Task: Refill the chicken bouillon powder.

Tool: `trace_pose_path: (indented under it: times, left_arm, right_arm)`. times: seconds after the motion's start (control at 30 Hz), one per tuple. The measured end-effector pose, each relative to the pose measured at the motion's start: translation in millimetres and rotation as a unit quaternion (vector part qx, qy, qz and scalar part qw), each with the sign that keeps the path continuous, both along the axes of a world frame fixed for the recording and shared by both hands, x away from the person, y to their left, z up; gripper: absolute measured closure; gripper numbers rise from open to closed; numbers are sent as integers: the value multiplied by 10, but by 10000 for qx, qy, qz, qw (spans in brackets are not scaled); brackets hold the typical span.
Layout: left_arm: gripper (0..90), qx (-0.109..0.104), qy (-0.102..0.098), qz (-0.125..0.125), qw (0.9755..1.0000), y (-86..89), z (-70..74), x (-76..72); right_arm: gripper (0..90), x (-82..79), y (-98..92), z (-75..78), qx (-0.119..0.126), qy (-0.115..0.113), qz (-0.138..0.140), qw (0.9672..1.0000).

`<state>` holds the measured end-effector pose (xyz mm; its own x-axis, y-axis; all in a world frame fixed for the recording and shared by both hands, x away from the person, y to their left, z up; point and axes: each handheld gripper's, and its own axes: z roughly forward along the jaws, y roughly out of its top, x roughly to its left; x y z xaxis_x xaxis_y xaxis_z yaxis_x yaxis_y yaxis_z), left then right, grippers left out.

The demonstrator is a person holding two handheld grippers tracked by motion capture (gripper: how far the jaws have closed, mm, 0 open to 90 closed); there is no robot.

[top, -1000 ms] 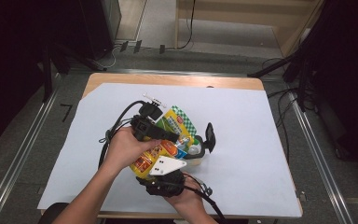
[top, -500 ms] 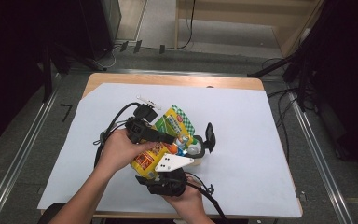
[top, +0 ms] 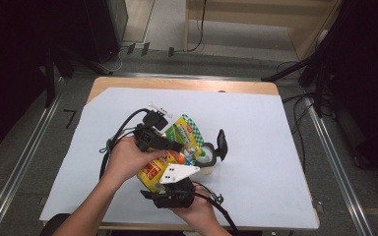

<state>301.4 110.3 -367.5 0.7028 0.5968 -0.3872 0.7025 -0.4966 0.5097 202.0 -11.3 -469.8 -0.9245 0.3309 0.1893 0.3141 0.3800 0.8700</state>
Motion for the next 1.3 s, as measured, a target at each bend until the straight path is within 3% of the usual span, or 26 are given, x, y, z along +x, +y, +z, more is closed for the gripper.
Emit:
trace_pose_path:
  times: [0.17, 0.4, 0.57, 0.63, 0.67, 0.73, 0.83, 0.9, 0.97, 1.1, 1.3]
  left_arm:
    - [892, 56, 41, -8, 10000, -13, -21, 8]
    - [888, -75, 58, 34, 9999, -10, -9, 14]
    - [847, -182, 79, 61, 9998, 14, 12, 30]
    - [788, -257, 147, 48, 9996, 35, 21, 55]
    - [788, -295, 173, 41, 9994, 40, 26, 73]
    - [759, -293, 224, 53, 9993, 33, 44, 105]
    - [784, -168, 163, 115, 9997, 6, 83, 145]
    - [776, -91, 144, 60, 9998, -15, 97, 164]
    - [790, -51, 240, 24, 9997, -33, 101, 198]
    - [790, -165, 536, -71, 9984, -29, 67, 283]
    - [796, -119, 581, -145, 9981, -35, 31, 325]
  right_arm:
    - [528, 0, 23, -23, -177, -46, 134, 9997]
    - [612, -8, 14, -6, -297, -194, -46, 9994]
    - [617, -15, 13, 5, -88, -86, -84, 9999]
    - [616, 5, -14, 33, 200, 187, -109, 9996]
    - [616, 5, -14, 33, 200, 187, -109, 9996]
    - [616, 22, -26, 52, 310, 295, -103, 9990]
    - [614, 44, -43, 92, 439, 407, -116, 9981]
    - [613, 49, -47, 105, 452, 400, -133, 9981]
    - [613, 52, -50, 109, 473, 412, -128, 9980]
    - [611, 70, -59, 117, 488, 419, -158, 9978]
    - [609, 91, -56, 104, 442, 443, -163, 9979]
